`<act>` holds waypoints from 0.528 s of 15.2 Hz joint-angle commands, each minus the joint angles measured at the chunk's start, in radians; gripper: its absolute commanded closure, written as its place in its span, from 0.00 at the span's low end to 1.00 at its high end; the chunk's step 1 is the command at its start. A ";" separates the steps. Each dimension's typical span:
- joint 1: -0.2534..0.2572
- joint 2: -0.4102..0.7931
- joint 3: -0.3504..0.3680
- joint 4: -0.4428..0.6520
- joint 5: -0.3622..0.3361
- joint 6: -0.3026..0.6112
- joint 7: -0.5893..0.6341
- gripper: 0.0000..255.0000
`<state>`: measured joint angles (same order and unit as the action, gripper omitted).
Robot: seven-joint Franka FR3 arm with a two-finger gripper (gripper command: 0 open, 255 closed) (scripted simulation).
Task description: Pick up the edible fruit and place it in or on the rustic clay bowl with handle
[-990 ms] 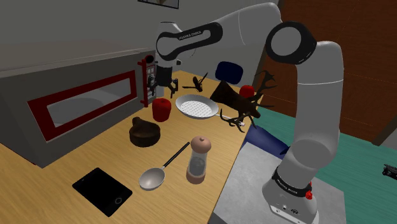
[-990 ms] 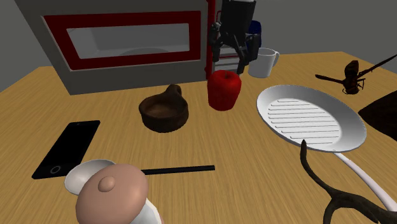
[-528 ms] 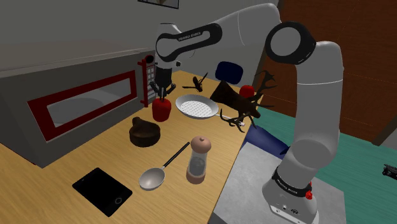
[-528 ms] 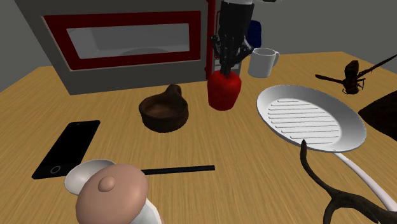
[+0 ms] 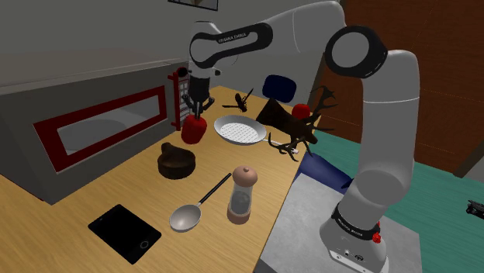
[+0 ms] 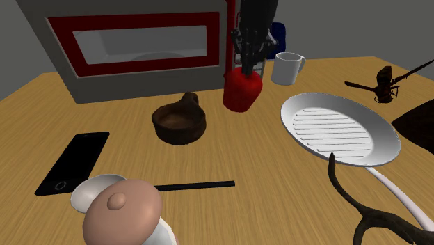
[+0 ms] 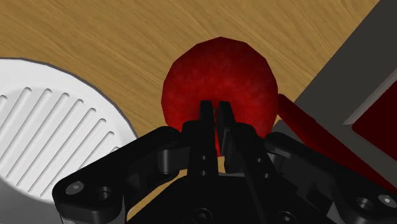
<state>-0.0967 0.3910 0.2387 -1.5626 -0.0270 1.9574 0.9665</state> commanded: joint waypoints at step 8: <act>0.002 -0.019 0.003 0.095 0.004 -0.114 0.002 1.00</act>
<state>-0.0954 0.3713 0.2416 -1.4803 -0.0229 1.8561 0.9684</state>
